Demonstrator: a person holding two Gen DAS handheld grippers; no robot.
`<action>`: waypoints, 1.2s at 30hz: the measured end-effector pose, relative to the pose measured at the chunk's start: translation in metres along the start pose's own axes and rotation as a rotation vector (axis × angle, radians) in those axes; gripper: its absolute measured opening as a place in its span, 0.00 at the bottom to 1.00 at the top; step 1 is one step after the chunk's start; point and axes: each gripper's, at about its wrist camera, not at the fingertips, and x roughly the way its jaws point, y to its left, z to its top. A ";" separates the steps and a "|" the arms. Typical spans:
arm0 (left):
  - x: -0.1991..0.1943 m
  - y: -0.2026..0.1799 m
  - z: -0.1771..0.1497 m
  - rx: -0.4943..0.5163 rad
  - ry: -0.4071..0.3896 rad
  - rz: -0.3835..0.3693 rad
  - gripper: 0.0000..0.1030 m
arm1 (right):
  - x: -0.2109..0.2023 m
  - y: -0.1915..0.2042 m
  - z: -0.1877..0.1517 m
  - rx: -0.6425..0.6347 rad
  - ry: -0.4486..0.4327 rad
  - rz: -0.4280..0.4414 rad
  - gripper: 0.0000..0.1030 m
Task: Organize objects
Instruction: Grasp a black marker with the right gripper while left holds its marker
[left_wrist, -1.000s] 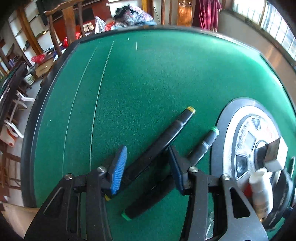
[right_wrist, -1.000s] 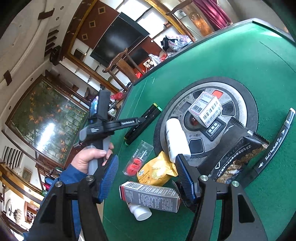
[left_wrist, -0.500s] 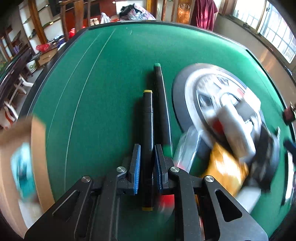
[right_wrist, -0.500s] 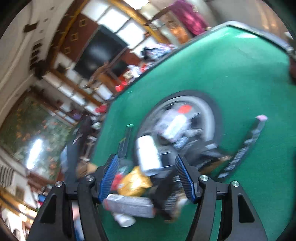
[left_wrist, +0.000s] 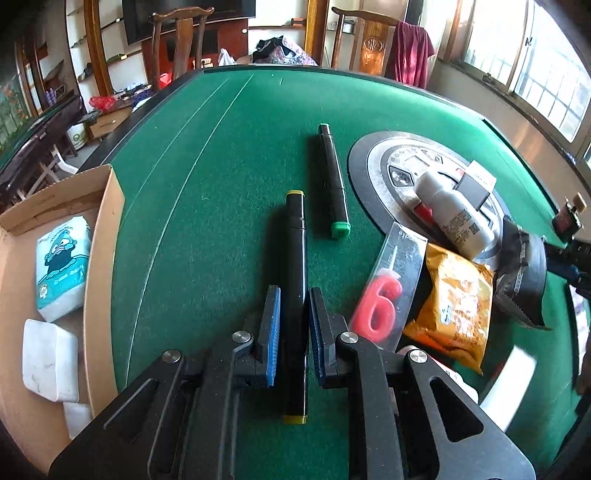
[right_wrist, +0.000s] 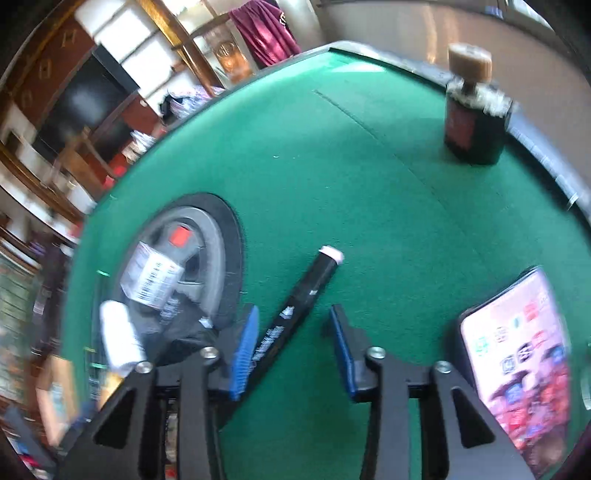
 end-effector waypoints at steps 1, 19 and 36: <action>0.000 0.001 0.001 -0.004 -0.001 -0.005 0.14 | 0.001 0.004 -0.001 -0.034 -0.007 -0.020 0.35; -0.014 0.016 -0.001 -0.029 -0.028 -0.046 0.14 | -0.021 0.005 -0.009 -0.210 -0.155 0.055 0.13; -0.014 0.011 0.002 -0.027 -0.031 -0.062 0.14 | -0.038 0.081 -0.031 -0.350 -0.127 0.251 0.12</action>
